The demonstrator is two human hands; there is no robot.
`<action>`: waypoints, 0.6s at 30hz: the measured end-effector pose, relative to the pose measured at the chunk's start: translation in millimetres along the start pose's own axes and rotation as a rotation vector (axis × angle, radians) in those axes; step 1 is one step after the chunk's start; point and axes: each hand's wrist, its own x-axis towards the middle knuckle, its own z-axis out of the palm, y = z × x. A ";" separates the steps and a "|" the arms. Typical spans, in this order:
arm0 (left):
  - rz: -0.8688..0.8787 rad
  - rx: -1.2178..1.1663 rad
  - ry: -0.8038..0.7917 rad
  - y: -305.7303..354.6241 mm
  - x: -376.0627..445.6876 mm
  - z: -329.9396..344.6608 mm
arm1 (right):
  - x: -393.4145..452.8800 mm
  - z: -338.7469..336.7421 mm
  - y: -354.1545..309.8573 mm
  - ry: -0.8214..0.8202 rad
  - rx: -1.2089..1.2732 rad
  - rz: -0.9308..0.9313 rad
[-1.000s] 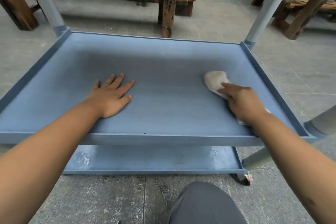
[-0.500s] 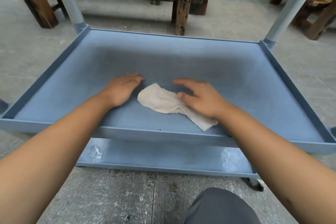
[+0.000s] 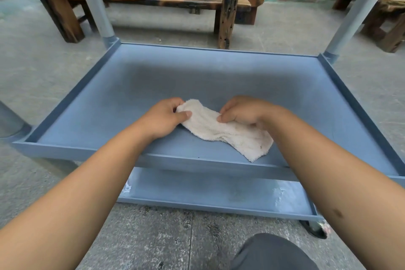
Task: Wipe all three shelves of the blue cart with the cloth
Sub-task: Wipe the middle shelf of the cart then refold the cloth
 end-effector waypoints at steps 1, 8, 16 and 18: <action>0.004 -0.039 0.001 2.7 1.2 -0.3 | -1.1 -0.3 0.3 0.007 0.028 0.006; -0.110 -0.633 0.014 24.8 10.2 7.5 | -5.7 -5.4 3.8 0.056 0.453 0.024; -0.317 -0.978 -0.182 56.4 14.0 35.7 | -12.0 -5.9 -0.8 0.163 1.069 -0.128; -0.275 -0.913 -0.177 56.3 14.7 45.9 | -14.7 -7.2 4.3 0.168 1.119 -0.138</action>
